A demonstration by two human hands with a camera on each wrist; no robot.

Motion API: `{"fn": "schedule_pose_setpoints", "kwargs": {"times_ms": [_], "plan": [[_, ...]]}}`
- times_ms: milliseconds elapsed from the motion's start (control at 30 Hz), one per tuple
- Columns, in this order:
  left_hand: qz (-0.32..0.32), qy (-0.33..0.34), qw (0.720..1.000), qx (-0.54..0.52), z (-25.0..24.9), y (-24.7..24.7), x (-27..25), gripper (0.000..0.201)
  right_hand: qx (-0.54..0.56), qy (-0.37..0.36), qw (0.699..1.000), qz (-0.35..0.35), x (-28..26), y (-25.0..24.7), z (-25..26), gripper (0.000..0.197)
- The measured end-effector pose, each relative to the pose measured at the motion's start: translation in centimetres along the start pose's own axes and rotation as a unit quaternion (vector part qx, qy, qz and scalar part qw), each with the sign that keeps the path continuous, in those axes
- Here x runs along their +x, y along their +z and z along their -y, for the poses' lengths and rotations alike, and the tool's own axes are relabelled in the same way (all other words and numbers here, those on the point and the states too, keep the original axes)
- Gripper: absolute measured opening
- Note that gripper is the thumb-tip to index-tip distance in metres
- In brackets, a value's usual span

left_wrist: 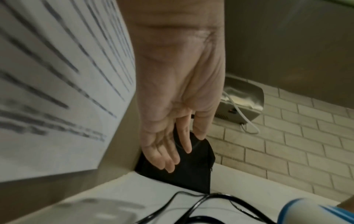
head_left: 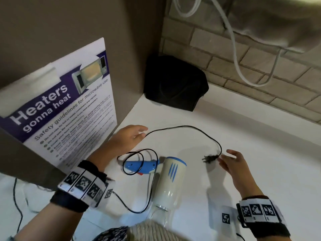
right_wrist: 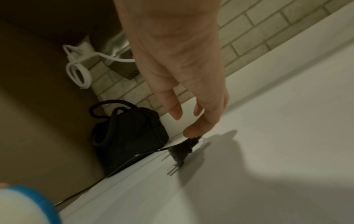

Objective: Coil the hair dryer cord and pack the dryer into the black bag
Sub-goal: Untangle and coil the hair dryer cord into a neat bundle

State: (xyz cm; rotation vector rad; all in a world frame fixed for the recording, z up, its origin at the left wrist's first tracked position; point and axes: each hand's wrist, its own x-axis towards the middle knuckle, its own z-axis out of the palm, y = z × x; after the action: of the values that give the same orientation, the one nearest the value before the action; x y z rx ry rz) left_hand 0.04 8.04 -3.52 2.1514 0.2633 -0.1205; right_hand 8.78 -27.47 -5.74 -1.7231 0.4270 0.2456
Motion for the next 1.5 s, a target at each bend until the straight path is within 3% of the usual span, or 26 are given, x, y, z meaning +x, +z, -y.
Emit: {"fn": "schedule_pose_setpoints", "kwargs": {"times_ms": [167, 233, 300, 367, 467, 567, 633, 667, 733, 767, 867, 933, 1033, 1100, 1200, 1300, 1400, 1433, 1500], "plan": [[0.007, -0.026, 0.996, 0.081, 1.6, -0.9, -5.3, 0.03, -0.15, -0.118, 0.981, 0.023, -2.6, 3.3, 1.3, 0.028], [0.011, -0.038, 0.994, 0.105, 2.4, -0.6, -6.9, 0.04, -0.208, -0.181, 0.96, 0.051, -4.0, 5.2, 1.8, 0.027], [-0.003, -0.063, 0.986, 0.153, 3.6, -0.1, -7.9, 0.032, -0.255, -0.236, 0.933, 0.099, -5.7, 7.1, 2.1, 0.03], [-0.046, -0.068, 0.96, 0.267, 5.0, 0.8, -8.1, 0.028, -0.284, -0.277, 0.903, 0.165, -7.5, 8.9, 2.4, 0.029], [-0.081, -0.119, 0.925, 0.35, 5.6, 2.1, -8.3, 0.024, -0.347, -0.308, 0.845, 0.267, -9.0, 11.2, 2.6, 0.028], [-0.085, -0.148, 0.906, 0.387, 5.2, 2.7, -8.1, 0.019, -0.47, -0.324, 0.757, 0.318, -9.6, 12.6, 2.2, 0.03], [-0.121, -0.155, 0.929, 0.314, 4.7, 2.9, -7.7, 0.016, -0.548, -0.312, 0.699, 0.337, -9.8, 13.0, 2.1, 0.037], [-0.133, -0.152, 0.941, 0.271, 4.4, 2.7, -7.5, 0.013, -0.562, -0.303, 0.689, 0.344, -9.7, 13.0, 2.1, 0.04], [-0.141, -0.147, 0.952, 0.228, 4.0, 2.4, -7.0, 0.011, -0.541, -0.291, 0.707, 0.351, -9.5, 12.8, 2.1, 0.044], [-0.12, -0.145, 0.953, 0.238, 3.8, 2.0, -6.8, 0.004, -0.511, -0.285, 0.729, 0.357, -9.4, 12.7, 2.0, 0.044], [-0.074, -0.132, 0.969, 0.196, 3.0, 0.7, -5.8, 0.016, -0.391, -0.245, 0.813, 0.354, -9.4, 12.1, 2.5, 0.047], [-0.08, -0.109, 0.982, 0.135, 1.7, -0.4, -5.1, 0.016, -0.348, -0.222, 0.845, 0.341, -9.6, 11.8, 3.0, 0.055], [-0.089, -0.106, 0.984, -0.116, -0.8, -1.6, -3.8, 0.021, -0.33, -0.207, 0.849, 0.358, -10.0, 11.6, 3.7, 0.07], [-0.094, -0.103, 0.956, -0.258, -2.6, -1.8, -3.1, 0.026, -0.318, -0.214, 0.839, 0.386, -10.5, 11.8, 4.1, 0.061], [-0.127, -0.081, 0.913, -0.378, -4.6, -1.5, -2.2, 0.023, -0.304, -0.261, 0.809, 0.43, -11.5, 12.5, 4.5, 0.037], [-0.156, -0.055, 0.886, -0.433, -5.4, -1.2, -1.6, 0.021, -0.307, -0.339, 0.791, 0.407, -12.0, 13.0, 4.9, 0.013], [-0.135, -0.049, 0.871, -0.47, -4.3, -0.9, -1.2, 0.035, -0.268, -0.324, 0.844, 0.332, -11.6, 12.7, 6.1, 0.016], [-0.136, -0.053, 0.89, -0.433, -3.4, -0.6, -1.2, 0.039, -0.255, -0.317, 0.861, 0.306, -11.4, 12.5, 6.7, 0.018], [-0.158, -0.043, 0.957, -0.239, -0.9, 0.4, -1.1, 0.035, -0.213, -0.291, 0.893, 0.269, -11.0, 12.0, 7.7, 0.018]]}}
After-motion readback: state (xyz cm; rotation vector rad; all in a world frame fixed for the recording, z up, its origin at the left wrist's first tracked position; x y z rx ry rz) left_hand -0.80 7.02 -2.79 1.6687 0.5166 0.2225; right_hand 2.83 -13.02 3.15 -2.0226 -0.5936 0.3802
